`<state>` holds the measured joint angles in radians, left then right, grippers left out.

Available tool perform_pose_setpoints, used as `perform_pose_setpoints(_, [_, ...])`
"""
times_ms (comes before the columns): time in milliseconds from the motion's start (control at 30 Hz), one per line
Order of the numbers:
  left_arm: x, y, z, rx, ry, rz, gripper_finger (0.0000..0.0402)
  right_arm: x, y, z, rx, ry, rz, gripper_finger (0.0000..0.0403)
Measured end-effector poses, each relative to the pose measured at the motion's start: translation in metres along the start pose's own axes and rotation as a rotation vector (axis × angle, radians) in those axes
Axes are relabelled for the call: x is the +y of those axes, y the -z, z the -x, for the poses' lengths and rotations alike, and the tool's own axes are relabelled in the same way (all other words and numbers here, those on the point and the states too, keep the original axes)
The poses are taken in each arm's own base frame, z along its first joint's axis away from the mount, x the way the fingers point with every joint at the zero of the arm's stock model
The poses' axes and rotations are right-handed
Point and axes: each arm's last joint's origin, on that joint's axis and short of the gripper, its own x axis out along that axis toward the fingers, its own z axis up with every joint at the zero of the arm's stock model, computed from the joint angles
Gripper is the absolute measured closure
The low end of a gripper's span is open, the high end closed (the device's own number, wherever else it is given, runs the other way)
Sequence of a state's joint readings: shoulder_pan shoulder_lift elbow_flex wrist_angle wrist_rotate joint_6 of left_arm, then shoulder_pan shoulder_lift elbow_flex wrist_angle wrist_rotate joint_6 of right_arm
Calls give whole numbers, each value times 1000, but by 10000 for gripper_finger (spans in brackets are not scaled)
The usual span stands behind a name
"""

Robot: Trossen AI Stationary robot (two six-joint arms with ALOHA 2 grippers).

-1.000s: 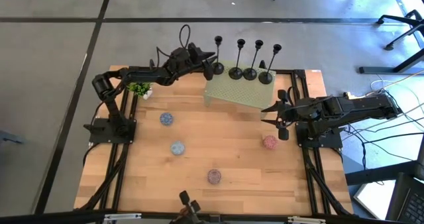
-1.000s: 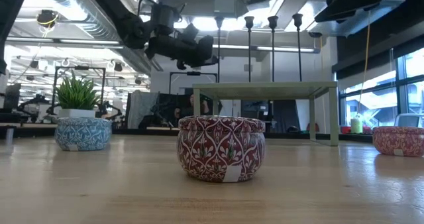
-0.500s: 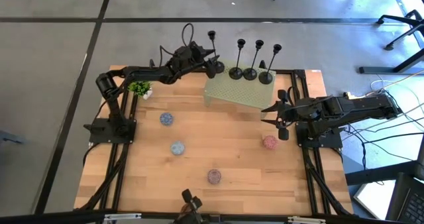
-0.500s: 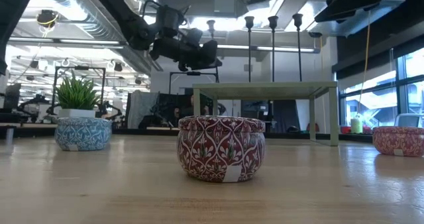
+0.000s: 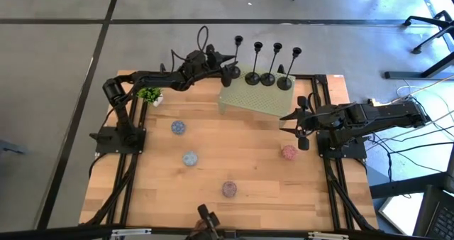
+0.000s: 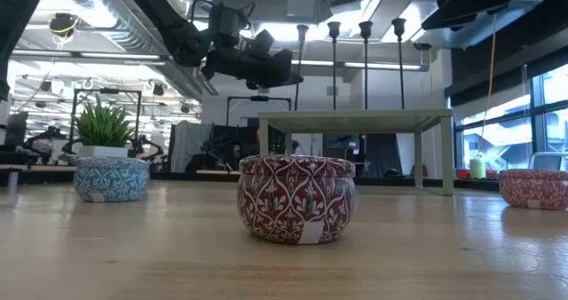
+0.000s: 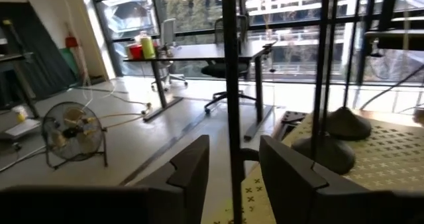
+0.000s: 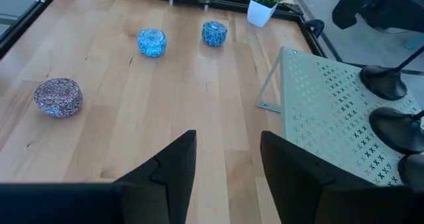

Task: Pick & Place candle stick holders
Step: Adjust the black candle holder on the shelf

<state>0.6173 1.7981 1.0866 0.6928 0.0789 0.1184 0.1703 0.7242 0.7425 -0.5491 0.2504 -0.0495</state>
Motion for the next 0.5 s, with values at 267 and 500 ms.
perform_pose_setpoints(267, [3,-5,0,-50,-2,-4,296,0,0,0,0,0,15,231])
perform_pose_setpoints(500, [4,-11,-2,-64,3,-2,372,0,0,0,0,0,19,231])
